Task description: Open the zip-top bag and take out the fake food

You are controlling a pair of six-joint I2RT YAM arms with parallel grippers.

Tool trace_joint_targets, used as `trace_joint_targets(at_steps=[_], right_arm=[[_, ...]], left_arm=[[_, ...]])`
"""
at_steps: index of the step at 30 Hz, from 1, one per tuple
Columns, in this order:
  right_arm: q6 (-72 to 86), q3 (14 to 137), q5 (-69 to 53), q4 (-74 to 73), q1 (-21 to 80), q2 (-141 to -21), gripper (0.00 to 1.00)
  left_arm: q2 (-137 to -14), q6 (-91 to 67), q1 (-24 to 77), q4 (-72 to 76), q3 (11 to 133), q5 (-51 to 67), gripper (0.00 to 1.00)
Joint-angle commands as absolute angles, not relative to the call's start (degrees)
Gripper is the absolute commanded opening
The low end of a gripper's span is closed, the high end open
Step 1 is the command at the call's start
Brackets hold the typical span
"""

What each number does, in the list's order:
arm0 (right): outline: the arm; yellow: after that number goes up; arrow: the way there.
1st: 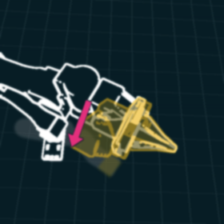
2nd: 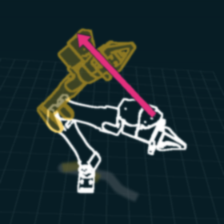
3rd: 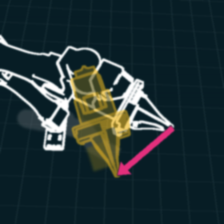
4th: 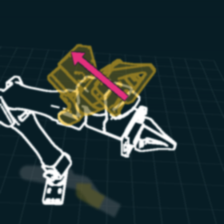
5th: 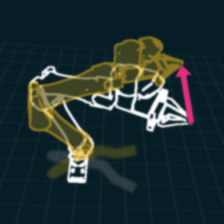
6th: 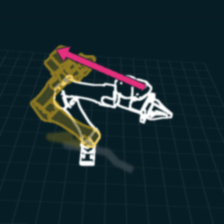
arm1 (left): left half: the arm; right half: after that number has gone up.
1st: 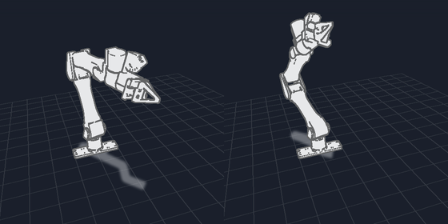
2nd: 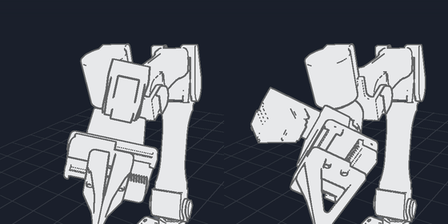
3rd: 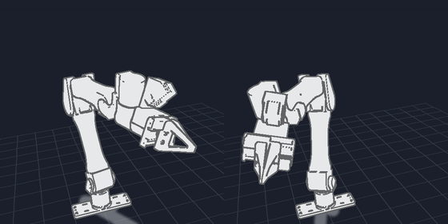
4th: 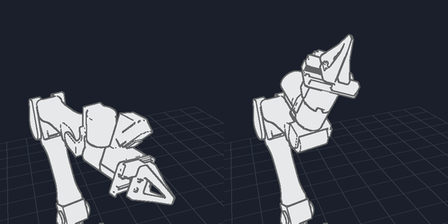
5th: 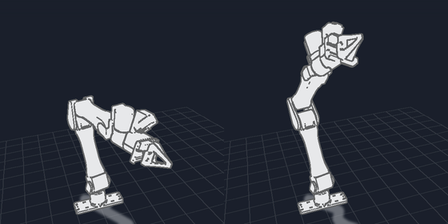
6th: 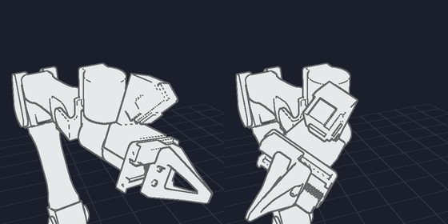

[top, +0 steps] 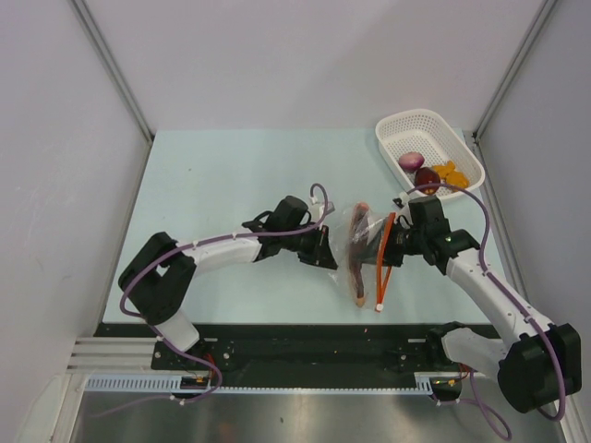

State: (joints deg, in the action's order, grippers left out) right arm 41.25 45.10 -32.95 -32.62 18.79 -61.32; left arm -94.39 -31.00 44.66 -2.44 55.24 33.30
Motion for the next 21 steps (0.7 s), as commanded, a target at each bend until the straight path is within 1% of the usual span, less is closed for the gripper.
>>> trace_joint_targets(at_steps=[1,5,8,11,14,16,17,19,20,21], right_arm=[[44.21,45.09,-40.07,-30.92,17.14,-59.94,0.00],[43.42,45.17,-42.45,-34.97,15.03,-59.24,0.00],[41.66,45.35,-43.06,-38.31,14.85,-59.76,0.00],[41.74,44.83,-44.55,-39.55,14.77,-59.16,0.00],[40.44,44.73,-45.44,-40.60,14.77,-59.06,0.00],[39.73,44.39,-45.53,-40.26,14.68,-59.15,0.00],[41.55,43.51,-45.79,-38.86,14.59,-58.89,0.00],[44.54,42.72,-45.62,-34.21,14.15,-58.01,0.00],[48.48,41.58,-45.27,-32.10,14.15,-57.66,0.00],[50.17,41.05,-44.05,-27.73,14.24,-57.57,0.00]], left_arm=[[-92.55,-28.14,41.76,-8.75,56.25,25.96,0.00],[-90.62,-24.88,39.55,-15.71,56.77,12.26,0.00],[-91.05,-21.28,39.38,-20.19,59.05,6.09,0.00],[-91.50,-19.69,39.38,-21.97,60.20,3.35,0.00],[-90.79,-20.21,38.59,-21.36,59.24,3.69,0.00],[-91.31,-19.96,37.88,-20.57,59.06,8.42,0.00],[-91.23,-19.86,37.88,-20.48,58.80,9.57,0.00],[-89.66,-20.47,37.88,-17.15,57.49,15.88,0.00],[-89.13,-21.09,37.79,-16.70,56.87,17.04,0.02],[-88.51,-21.62,37.79,-16.53,56.69,19.31,0.07]])
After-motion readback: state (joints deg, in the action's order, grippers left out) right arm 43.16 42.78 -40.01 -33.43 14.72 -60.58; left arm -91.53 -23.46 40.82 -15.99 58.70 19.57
